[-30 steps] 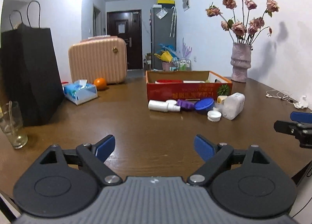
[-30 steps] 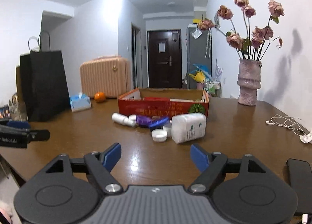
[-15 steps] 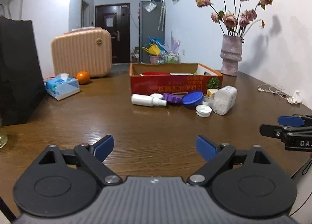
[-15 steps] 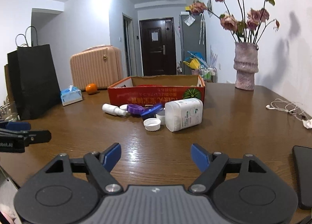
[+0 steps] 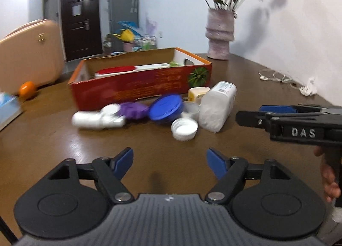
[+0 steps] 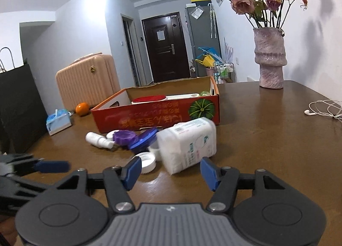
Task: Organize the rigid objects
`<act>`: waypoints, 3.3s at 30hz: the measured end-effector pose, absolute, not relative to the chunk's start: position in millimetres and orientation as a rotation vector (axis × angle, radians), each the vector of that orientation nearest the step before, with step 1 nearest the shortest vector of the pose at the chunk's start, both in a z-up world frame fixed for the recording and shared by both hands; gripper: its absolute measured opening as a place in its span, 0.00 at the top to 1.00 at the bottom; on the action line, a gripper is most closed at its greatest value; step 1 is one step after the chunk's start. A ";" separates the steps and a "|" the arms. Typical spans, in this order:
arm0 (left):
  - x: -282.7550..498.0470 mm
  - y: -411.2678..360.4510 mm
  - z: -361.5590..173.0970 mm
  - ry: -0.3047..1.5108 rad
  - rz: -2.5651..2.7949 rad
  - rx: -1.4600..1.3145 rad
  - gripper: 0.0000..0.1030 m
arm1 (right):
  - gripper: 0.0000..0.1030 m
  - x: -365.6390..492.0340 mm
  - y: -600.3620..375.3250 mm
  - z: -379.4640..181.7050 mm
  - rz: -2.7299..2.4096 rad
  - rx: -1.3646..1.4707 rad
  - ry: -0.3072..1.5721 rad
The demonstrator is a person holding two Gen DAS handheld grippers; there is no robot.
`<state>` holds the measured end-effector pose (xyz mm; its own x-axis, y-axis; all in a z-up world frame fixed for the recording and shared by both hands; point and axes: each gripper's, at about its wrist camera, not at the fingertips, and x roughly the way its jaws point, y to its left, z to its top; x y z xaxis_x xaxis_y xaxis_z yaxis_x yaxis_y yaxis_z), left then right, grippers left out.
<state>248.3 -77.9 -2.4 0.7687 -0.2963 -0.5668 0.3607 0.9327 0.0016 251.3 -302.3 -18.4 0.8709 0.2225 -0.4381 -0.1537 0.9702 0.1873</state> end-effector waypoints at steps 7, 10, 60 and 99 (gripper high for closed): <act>312.4 -124.5 -15.3 0.658 -0.438 0.167 0.32 | 0.41 287.2 -321.8 -15.3 0.186 0.200 0.458; 323.4 -130.1 -18.7 0.680 -0.452 0.146 0.35 | 0.41 303.7 -329.7 -8.8 0.205 0.232 0.442; 217.0 -23.5 -20.5 0.786 -0.463 -0.346 0.54 | 0.69 220.5 -286.8 -39.5 0.532 0.408 0.684; 622.2 -119.0 -11.0 0.888 -0.349 -0.387 0.66 | 0.83 593.7 -307.3 -10.7 0.130 0.224 0.647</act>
<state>622.2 -119.0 -11.0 0.5835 -0.4481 -0.6773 0.1334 0.8755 -0.4644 593.7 -307.3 -10.7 0.7907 0.1895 -0.5821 -0.0501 0.9677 0.2471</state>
